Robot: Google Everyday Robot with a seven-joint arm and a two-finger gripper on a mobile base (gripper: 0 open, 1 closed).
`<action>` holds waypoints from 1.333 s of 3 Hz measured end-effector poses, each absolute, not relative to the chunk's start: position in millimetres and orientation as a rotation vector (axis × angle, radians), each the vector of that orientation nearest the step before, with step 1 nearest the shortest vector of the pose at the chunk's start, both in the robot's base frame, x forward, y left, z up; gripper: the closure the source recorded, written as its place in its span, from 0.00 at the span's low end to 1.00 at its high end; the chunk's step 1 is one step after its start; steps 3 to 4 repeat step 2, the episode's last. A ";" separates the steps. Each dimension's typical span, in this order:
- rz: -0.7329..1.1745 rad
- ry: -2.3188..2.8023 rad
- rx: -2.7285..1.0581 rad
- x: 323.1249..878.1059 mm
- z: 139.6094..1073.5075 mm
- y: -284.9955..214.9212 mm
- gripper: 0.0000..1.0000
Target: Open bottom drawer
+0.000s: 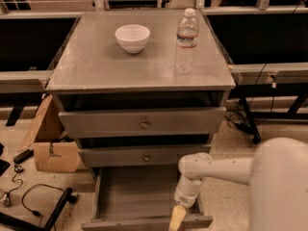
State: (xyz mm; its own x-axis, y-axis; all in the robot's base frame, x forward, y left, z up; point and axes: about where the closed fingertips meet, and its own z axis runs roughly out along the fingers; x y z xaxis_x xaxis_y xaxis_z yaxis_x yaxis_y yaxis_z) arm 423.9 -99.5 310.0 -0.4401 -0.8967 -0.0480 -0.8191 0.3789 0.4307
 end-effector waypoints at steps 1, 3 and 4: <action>-0.525 -2.527 1.600 394.6 373.7 -139.8 0.00; -0.409 -2.604 1.639 375.4 438.6 -167.6 0.00; -0.409 -2.604 1.639 375.4 438.6 -167.6 0.00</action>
Offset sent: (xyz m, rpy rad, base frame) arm -0.0443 -0.1139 0.2525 -0.1175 -0.4132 -0.0396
